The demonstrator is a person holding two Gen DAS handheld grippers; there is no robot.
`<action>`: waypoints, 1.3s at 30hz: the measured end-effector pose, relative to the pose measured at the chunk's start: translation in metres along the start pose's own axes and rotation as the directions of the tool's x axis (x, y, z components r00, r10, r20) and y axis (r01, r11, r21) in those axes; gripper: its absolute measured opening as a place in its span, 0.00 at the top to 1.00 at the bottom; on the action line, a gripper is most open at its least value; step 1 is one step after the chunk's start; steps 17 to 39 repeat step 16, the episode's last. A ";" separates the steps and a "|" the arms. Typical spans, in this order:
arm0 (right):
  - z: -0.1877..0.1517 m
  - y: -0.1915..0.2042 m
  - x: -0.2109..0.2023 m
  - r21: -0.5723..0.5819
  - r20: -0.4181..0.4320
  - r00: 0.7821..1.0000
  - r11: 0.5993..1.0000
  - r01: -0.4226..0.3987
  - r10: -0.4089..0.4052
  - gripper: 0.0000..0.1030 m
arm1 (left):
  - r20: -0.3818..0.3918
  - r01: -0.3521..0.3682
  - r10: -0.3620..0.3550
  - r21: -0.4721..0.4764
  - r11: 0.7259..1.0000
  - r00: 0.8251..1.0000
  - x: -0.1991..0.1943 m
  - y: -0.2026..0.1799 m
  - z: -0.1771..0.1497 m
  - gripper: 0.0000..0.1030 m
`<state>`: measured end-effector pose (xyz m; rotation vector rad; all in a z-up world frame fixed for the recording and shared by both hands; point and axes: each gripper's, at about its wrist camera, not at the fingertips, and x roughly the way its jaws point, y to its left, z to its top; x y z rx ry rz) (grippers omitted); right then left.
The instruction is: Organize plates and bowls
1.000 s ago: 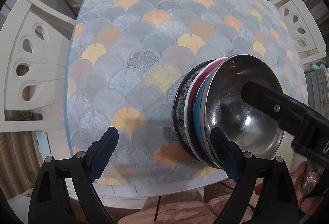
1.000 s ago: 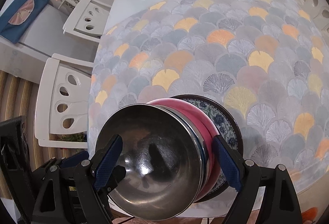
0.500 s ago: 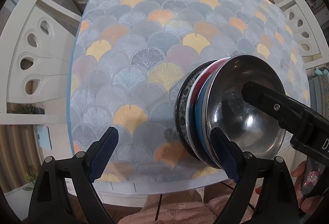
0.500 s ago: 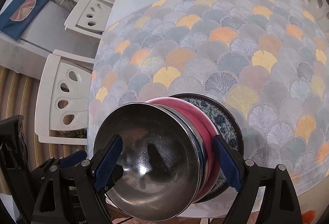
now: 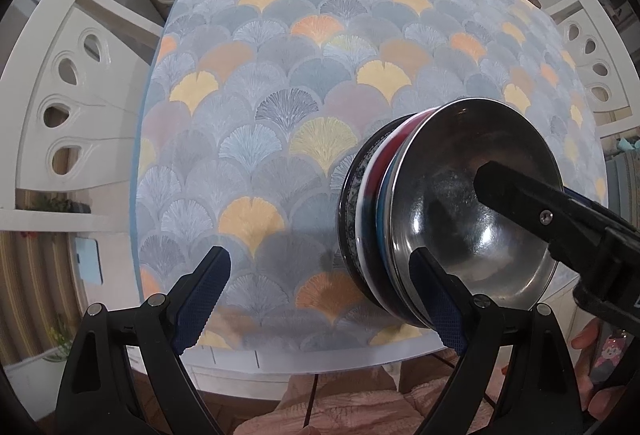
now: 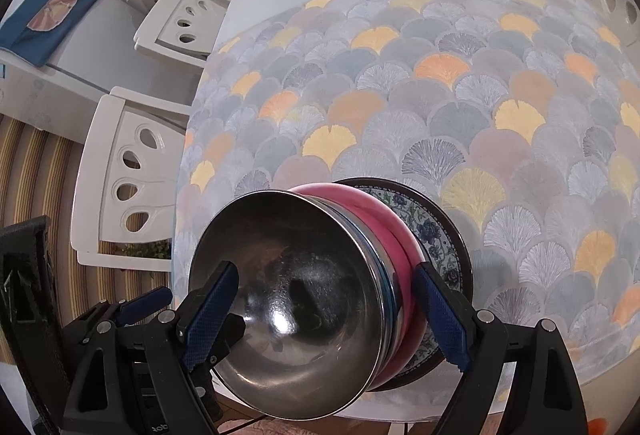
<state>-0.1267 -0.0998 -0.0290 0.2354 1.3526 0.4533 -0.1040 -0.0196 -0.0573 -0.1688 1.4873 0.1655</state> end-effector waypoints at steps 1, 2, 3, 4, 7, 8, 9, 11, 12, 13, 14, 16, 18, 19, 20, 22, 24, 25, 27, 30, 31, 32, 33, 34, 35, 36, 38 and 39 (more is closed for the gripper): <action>0.000 0.000 -0.001 -0.005 0.000 1.000 1.000 0.000 0.000 0.15 | 0.003 -0.007 0.007 0.003 1.000 1.000 0.000 -0.001 0.000 0.12; 0.001 -0.001 -0.001 -0.008 0.000 1.000 1.000 0.001 -0.001 0.15 | 0.005 -0.013 0.013 0.004 1.000 1.000 0.000 -0.002 0.000 0.12; 0.000 -0.001 -0.001 -0.009 -0.002 1.000 1.000 0.000 0.000 0.15 | 0.006 -0.016 0.016 0.003 1.000 1.000 -0.001 -0.003 0.000 0.12; 0.000 -0.002 -0.001 -0.010 -0.004 1.000 1.000 -0.004 0.004 0.15 | 0.009 -0.017 0.017 0.001 1.000 1.000 -0.002 -0.004 -0.001 0.12; 0.000 -0.002 -0.003 -0.021 -0.007 1.000 1.000 -0.006 0.006 0.15 | 0.016 -0.018 0.018 -0.002 1.000 1.000 -0.003 -0.006 -0.001 0.12; 0.001 -0.002 -0.003 -0.025 -0.006 1.000 1.000 -0.004 0.004 0.15 | 0.017 -0.020 0.020 -0.004 1.000 1.000 -0.003 -0.007 -0.001 0.12; 0.001 -0.002 -0.004 -0.029 -0.007 1.000 1.000 -0.003 0.002 0.15 | 0.017 -0.022 0.022 -0.007 1.000 1.000 -0.003 -0.007 -0.001 0.12; 0.002 -0.004 -0.004 -0.031 -0.008 1.000 1.000 -0.005 0.005 0.15 | 0.019 -0.027 0.027 -0.011 1.000 0.999 -0.003 -0.007 -0.001 0.12; 0.003 -0.005 -0.004 -0.032 -0.010 1.000 0.999 -0.005 0.005 0.15 | 0.022 -0.031 0.031 -0.013 0.999 0.999 -0.003 -0.008 -0.002 0.12; 0.003 -0.005 -0.004 -0.034 -0.010 1.000 0.999 -0.005 0.004 0.15 | 0.029 -0.039 0.039 -0.013 0.999 0.999 -0.004 -0.008 -0.002 0.12; 0.003 -0.006 -0.005 -0.036 -0.010 1.000 0.999 -0.005 0.005 0.15 | 0.039 -0.047 0.047 -0.012 0.999 0.998 -0.006 -0.008 -0.002 0.12; 0.004 -0.007 -0.005 -0.042 -0.013 1.000 0.999 -0.008 0.008 0.15 | 0.073 -0.080 0.081 -0.007 0.997 0.994 -0.011 -0.010 -0.002 0.12; 0.004 -0.007 -0.005 -0.042 -0.013 1.000 0.999 -0.008 0.008 0.15 | 0.073 -0.080 0.081 -0.007 0.997 0.994 -0.011 -0.010 -0.002 0.12; 0.004 -0.007 -0.005 -0.042 -0.013 1.000 0.999 -0.008 0.008 0.15 | 0.073 -0.080 0.081 -0.007 0.997 0.994 -0.011 -0.010 -0.002 0.12; 0.004 -0.007 -0.005 -0.042 -0.013 1.000 0.999 -0.008 0.008 0.15 | 0.073 -0.080 0.081 -0.007 0.997 0.994 -0.011 -0.010 -0.002 0.12; 0.004 -0.007 -0.005 -0.042 -0.013 1.000 0.999 -0.008 0.008 0.15 | 0.073 -0.080 0.081 -0.007 0.997 0.994 -0.011 -0.010 -0.002 0.12; 0.004 -0.007 -0.005 -0.042 -0.013 1.000 0.999 -0.008 0.008 0.15 | 0.073 -0.080 0.081 -0.007 0.997 0.994 -0.011 -0.010 -0.002 0.12; 0.004 -0.007 -0.005 -0.042 -0.013 1.000 0.999 -0.008 0.008 0.15 | 0.073 -0.080 0.081 -0.007 0.997 0.994 -0.011 -0.010 -0.002 0.12; 0.004 -0.007 -0.005 -0.042 -0.013 1.000 0.999 -0.008 0.008 0.15 | 0.073 -0.080 0.081 -0.007 0.997 0.994 -0.011 -0.010 -0.002 0.12; 0.004 -0.007 -0.005 -0.042 -0.013 1.000 0.999 -0.008 0.008 0.15 | 0.073 -0.080 0.081 -0.007 0.997 0.994 -0.011 -0.010 -0.002 0.12; 0.004 -0.007 -0.005 -0.042 -0.013 1.000 0.999 -0.008 0.008 0.15 | 0.073 -0.080 0.081 -0.007 0.997 0.994 -0.011 -0.010 -0.002 0.12; 0.004 -0.007 -0.005 -0.042 -0.013 1.000 0.999 -0.008 0.008 0.15 | 0.073 -0.080 0.081 -0.007 0.997 0.994 -0.011 -0.010 -0.002 0.12; 0.004 -0.007 -0.005 -0.042 -0.013 1.000 0.999 -0.008 0.008 0.15 | 0.073 -0.080 0.081 -0.007 0.997 0.994 -0.011 -0.010 -0.002 0.12; 0.004 -0.007 -0.005 -0.042 -0.013 1.000 0.999 -0.008 0.008 0.15 | 0.073 -0.080 0.081 -0.007 0.997 0.994 -0.011 -0.010 -0.002 0.12; 0.004 -0.007 -0.005 -0.042 -0.013 1.000 0.999 -0.008 0.008 0.15 | 0.073 -0.080 0.081 -0.007 0.997 0.994 -0.011 -0.010 -0.002 0.12; 0.004 -0.007 -0.005 -0.042 -0.013 1.000 0.999 -0.008 0.008 0.15 | 0.073 -0.080 0.081 -0.007 0.997 0.994 -0.011 -0.010 -0.002 0.12; 0.004 -0.007 -0.005 -0.042 -0.013 1.000 0.999 -0.008 0.008 0.15 | 0.073 -0.080 0.081 -0.007 0.997 0.994 -0.011 -0.010 -0.002 0.12; 0.004 -0.007 -0.005 -0.042 -0.013 1.000 0.999 -0.008 0.008 0.15 | 0.073 -0.080 0.081 -0.007 0.997 0.994 -0.011 -0.010 -0.002 0.12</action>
